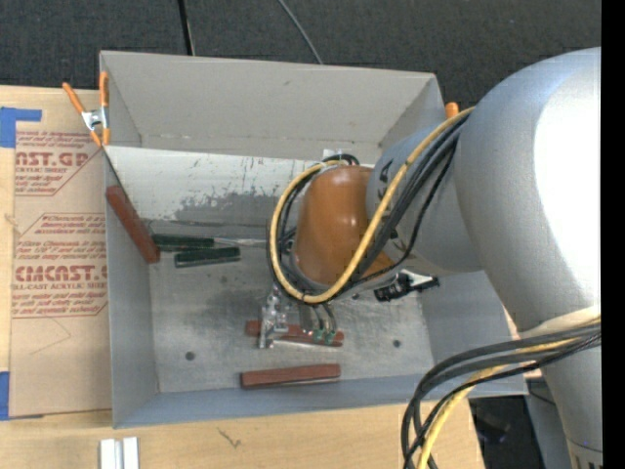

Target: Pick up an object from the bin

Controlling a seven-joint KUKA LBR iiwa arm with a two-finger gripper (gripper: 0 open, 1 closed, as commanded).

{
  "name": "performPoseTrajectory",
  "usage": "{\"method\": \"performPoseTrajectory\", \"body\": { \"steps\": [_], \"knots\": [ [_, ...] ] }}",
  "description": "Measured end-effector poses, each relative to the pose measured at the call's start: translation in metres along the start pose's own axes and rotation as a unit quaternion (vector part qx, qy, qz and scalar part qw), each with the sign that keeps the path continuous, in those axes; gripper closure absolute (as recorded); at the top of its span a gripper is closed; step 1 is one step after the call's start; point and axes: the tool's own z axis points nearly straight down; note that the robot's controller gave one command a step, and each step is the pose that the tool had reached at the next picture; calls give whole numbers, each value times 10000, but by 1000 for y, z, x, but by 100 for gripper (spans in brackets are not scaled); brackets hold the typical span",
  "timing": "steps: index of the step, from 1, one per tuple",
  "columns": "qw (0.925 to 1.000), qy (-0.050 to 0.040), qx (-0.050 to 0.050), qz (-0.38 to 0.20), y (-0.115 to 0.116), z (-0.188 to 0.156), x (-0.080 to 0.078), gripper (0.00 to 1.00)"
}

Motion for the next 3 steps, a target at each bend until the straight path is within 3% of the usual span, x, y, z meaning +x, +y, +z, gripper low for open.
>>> {"method": "performPoseTrajectory", "body": {
  "steps": [3],
  "knots": [
    [10000,81,27,-5,0,-14,-1,100]
  ]
}}
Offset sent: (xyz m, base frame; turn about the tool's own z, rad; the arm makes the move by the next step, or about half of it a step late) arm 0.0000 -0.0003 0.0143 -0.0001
